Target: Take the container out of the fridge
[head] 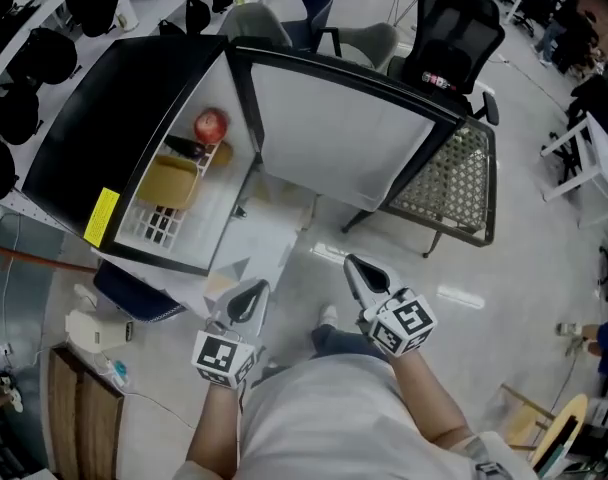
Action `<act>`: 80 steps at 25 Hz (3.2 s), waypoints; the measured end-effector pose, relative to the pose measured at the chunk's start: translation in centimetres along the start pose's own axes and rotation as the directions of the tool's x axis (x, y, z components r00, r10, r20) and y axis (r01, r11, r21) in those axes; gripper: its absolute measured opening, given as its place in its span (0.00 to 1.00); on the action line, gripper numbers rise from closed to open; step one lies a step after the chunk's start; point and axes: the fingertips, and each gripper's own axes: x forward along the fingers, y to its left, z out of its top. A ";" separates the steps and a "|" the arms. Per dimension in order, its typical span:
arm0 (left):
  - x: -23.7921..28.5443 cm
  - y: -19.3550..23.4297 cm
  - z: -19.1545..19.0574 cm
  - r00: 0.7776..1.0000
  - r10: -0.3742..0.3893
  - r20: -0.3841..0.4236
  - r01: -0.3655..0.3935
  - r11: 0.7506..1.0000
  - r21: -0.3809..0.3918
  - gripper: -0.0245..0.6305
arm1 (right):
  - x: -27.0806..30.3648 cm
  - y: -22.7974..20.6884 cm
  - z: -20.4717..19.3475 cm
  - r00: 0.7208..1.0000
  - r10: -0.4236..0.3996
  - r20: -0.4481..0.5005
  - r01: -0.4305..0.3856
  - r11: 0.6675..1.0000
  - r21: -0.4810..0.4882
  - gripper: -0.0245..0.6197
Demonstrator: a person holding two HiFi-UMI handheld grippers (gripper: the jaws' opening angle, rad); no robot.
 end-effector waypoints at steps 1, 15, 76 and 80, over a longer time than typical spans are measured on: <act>0.6 0.0 0.3 1.000 0.015 0.000 -0.015 1.000 -0.002 0.05 | 0.4 -0.6 0.3 1.000 0.018 -0.002 -0.018 1.000 -0.003 0.04; 0.8 3.0 1.0 0.963 0.270 -0.015 -0.270 0.962 -0.044 0.05 | 7.2 -0.7 1.5 0.957 0.279 -0.081 -0.287 0.952 -0.110 0.04; -16.2 18.0 -4.0 0.817 0.575 0.044 -0.542 0.792 -0.280 0.05 | 33.3 20.5 -3.7 0.753 0.327 -0.571 -0.657 0.328 -0.679 0.17; -16.2 17.8 -3.9 0.818 0.574 0.046 -0.542 0.794 -0.277 0.05 | 33.0 20.2 -3.8 0.743 0.328 -0.583 -0.669 0.348 -0.657 0.10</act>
